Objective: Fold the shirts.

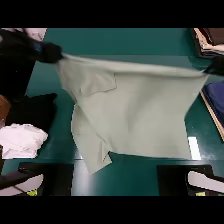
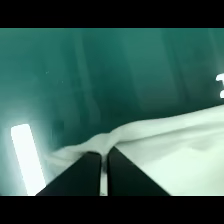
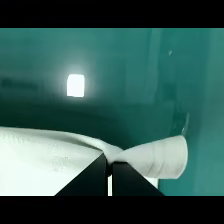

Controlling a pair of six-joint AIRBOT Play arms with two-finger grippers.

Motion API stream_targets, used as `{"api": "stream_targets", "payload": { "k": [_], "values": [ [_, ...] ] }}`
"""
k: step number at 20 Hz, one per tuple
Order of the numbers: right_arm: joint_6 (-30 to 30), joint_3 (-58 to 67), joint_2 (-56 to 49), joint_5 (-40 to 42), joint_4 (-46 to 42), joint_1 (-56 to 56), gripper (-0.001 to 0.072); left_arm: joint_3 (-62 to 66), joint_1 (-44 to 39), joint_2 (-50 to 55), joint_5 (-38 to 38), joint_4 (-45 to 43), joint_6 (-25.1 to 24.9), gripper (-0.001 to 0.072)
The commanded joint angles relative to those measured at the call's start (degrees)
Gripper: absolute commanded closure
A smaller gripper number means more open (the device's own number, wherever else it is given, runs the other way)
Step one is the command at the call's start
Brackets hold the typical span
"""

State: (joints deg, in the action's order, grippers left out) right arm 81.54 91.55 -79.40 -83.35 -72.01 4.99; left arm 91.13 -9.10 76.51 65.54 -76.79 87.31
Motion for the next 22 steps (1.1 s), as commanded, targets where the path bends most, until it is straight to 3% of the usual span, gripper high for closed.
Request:
{"api": "stream_targets", "payload": {
  "k": [1,4,6,8,13,18,19,20,21,22],
  "values": [
    [0.0,-3.4,-9.9,8.9,0.7,-1.1,0.0694,-1.5,0.5,12.0,-9.1,-0.6,-1.1,0.0683],
    [0.0,3.4,-16.2,11.3,4.4,-0.7,0.0694,-1.0,2.1,15.8,-18.6,-0.3,-0.7,0.0683],
    [0.0,7.8,-18.0,11.9,4.8,-1.0,0.0694,-0.3,2.5,15.7,-20.5,0.2,-0.7,0.0683],
    [-0.1,10.5,-18.0,11.1,4.5,-0.9,0.0694,1.0,2.5,15.5,-17.3,0.8,-0.7,0.0683],
    [-0.7,4.3,-13.8,6.5,0.3,-1.7,0.0694,-0.4,2.5,15.3,1.8,0.0,-0.8,0.0684],
    [-0.6,-12.5,-8.8,11.3,0.4,-3.3,0.0693,-11.6,2.5,15.3,-1.5,0.6,-0.6,0.0682],
    [-0.5,-14.8,-8.2,12.3,0.5,-3.8,0.0693,-13.2,2.5,15.3,-2.9,0.6,0.0,0.0576],
    [-0.5,-16.3,-7.7,13.1,0.5,-4.2,0.0693,-14.1,2.5,15.3,-3.6,0.7,1.1,0.0235],
    [-0.5,-17.2,-7.2,13.4,0.5,-4.8,0.0663,-14.2,2.5,15.3,-3.8,0.7,2.7,0.0078],
    [-0.5,-17.4,-6.8,13.0,0.4,-5.2,0.0461,-13.9,2.5,15.2,-3.1,0.7,3.4,0.0104]
  ]
}}
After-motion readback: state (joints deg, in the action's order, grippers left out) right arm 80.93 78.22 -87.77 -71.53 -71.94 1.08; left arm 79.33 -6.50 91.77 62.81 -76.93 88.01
